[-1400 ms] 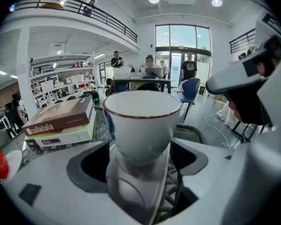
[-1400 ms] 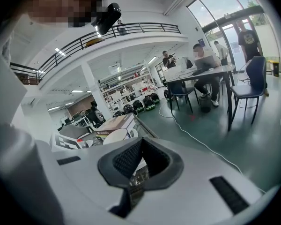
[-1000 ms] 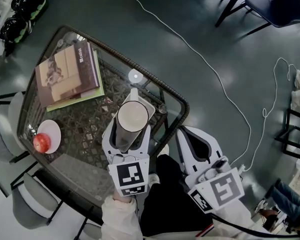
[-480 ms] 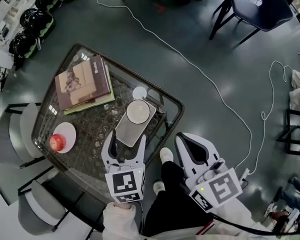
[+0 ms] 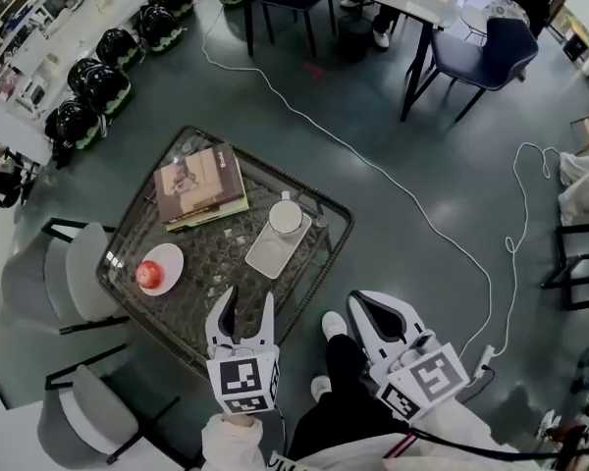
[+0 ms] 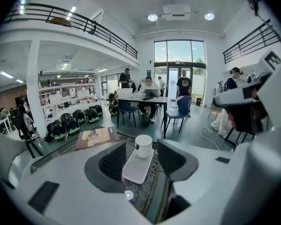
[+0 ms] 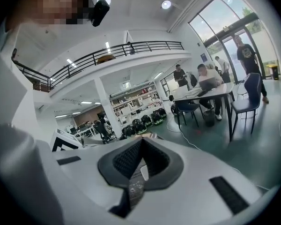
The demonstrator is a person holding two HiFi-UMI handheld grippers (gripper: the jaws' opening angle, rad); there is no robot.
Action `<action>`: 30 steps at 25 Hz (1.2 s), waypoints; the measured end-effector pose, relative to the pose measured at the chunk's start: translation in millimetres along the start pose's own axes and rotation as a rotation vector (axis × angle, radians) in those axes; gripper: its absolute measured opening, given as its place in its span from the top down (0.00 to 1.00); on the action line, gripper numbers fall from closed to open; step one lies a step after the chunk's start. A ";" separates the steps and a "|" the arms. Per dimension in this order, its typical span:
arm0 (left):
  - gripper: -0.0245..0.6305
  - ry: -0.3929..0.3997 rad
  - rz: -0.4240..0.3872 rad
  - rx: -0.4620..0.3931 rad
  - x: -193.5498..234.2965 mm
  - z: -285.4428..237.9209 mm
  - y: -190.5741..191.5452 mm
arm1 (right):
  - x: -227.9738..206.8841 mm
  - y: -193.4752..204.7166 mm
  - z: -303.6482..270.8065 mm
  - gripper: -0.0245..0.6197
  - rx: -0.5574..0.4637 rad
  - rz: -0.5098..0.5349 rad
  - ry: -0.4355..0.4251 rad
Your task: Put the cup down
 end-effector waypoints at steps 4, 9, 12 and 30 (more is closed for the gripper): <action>0.69 0.016 -0.027 -0.038 -12.0 55.5 -4.6 | 32.1 -2.7 43.4 0.95 -0.026 -0.013 -0.002; 0.72 0.037 -0.066 -0.104 -32.5 129.6 -14.1 | 71.6 2.4 96.6 0.95 -0.046 -0.001 0.007; 0.79 0.033 -0.051 -0.139 -40.2 179.1 -8.0 | 99.3 6.0 125.8 0.95 -0.056 0.016 -0.002; 0.95 0.064 -0.062 -0.308 -78.9 332.8 2.8 | 199.8 11.5 224.1 0.95 -0.124 0.139 -0.041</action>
Point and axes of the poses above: the fingertips, and each gripper's own axes: z backward along the fingers, x to its left, y out of its underside, the point moved 4 cm from there along z, backward along the fingers, and after that the axes turned 6 degrees about x, right-handed, at the moved point
